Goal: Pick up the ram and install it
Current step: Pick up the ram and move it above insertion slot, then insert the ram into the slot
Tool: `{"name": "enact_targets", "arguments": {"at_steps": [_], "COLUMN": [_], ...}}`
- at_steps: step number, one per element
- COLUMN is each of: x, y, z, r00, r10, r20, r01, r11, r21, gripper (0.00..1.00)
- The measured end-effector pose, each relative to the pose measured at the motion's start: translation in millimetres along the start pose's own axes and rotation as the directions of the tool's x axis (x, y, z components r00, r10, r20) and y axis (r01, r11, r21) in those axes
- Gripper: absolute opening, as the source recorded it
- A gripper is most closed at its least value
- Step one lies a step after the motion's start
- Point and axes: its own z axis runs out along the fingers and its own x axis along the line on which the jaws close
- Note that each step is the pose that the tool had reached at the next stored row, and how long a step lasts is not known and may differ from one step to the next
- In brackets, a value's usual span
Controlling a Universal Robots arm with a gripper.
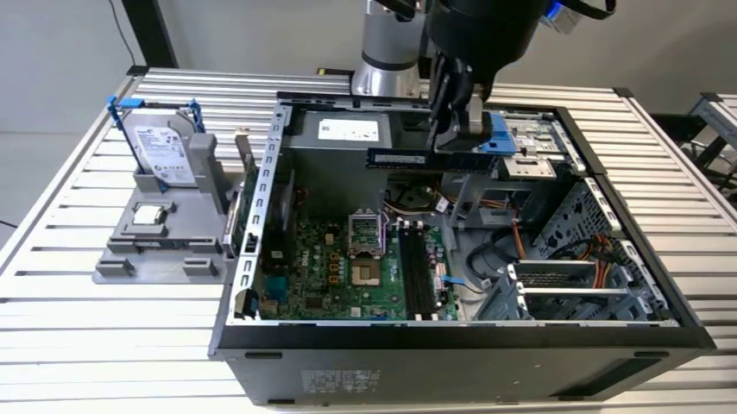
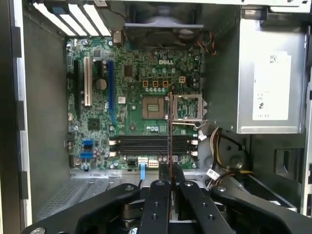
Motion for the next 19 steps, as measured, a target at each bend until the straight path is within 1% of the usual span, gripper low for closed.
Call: {"name": "enact_targets", "arguments": {"at_steps": [4,6,10,12,19], "x": [-0.4,-0.5,-0.5,-0.6,-0.6], "y": [-14.0,-19.5,-20.5,-23.8,-24.7], "z": [-0.3,-0.6,-0.5,-0.6,-0.7], "r00": [1.0,1.0,1.0,1.0,1.0], "r10": [0.0,0.001,0.001,0.001,0.001], "r20": [0.0,-0.0002,0.0001,0.0,0.0], "r01": [0.0,-0.001,-0.001,-0.001,-0.001], "r11": [1.0,1.0,1.0,1.0,1.0], "r21": [-0.0007,-0.0013,-0.0012,-0.0012,-0.0012], "gripper": [0.0,0.0,0.0,0.0,0.0]}}
